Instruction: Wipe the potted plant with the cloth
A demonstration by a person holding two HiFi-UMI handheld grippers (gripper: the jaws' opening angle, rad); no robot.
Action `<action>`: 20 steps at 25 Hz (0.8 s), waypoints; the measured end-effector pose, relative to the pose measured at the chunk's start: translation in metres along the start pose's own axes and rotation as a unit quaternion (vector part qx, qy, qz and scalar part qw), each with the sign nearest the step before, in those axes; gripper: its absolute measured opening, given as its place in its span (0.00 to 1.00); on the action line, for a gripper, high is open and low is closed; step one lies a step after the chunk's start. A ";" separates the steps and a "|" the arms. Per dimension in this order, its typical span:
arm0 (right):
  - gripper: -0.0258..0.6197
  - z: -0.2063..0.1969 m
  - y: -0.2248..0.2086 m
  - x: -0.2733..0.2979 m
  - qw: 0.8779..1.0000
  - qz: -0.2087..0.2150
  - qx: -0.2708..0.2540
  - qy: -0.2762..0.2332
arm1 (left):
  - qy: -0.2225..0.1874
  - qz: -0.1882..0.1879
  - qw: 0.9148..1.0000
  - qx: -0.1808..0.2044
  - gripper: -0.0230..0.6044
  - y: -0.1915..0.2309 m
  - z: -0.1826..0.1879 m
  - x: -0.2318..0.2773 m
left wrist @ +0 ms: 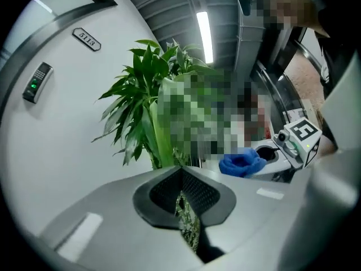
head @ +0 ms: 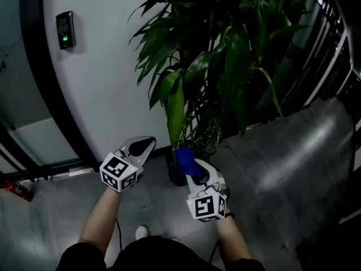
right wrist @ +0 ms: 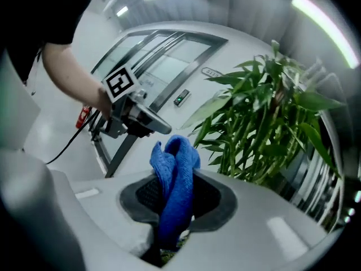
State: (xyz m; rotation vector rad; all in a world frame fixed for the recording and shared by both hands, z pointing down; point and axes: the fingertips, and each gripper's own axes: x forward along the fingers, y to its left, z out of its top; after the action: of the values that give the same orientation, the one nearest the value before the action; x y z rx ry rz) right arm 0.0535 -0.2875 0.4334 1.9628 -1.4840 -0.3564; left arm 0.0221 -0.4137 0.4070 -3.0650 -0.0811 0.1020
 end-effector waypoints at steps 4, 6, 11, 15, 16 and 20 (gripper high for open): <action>0.18 -0.008 -0.024 -0.018 0.984 -0.027 0.163 -0.073 | -0.032 0.046 0.998 -0.019 0.05 0.000 0.008 -0.039; 0.18 -0.019 -0.031 -0.025 0.967 -0.038 0.234 -0.095 | -0.047 0.074 0.996 -0.035 0.05 0.000 0.005 -0.060; 0.18 -0.044 -0.024 -0.034 0.941 -0.026 0.320 -0.108 | -0.024 0.133 0.991 -0.026 0.05 -0.020 -0.016 -0.084; 0.18 -0.054 -0.008 -0.032 0.934 -0.009 0.339 -0.115 | -0.030 0.157 0.986 -0.044 0.05 -0.036 -0.022 -0.108; 0.18 -0.055 -0.004 -0.031 0.932 -0.007 0.343 -0.116 | -0.030 0.162 0.985 -0.048 0.05 -0.037 -0.024 -0.114; 0.18 -0.053 -0.002 -0.045 0.919 -0.017 0.374 -0.127 | -0.051 0.177 0.980 -0.073 0.05 -0.035 -0.030 -0.135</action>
State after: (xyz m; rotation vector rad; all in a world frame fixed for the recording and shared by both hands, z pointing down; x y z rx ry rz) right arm 0.0707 -0.2279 0.4649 2.6075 -1.9509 -0.0444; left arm -0.1123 -0.3884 0.4486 -3.1808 0.4751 0.2834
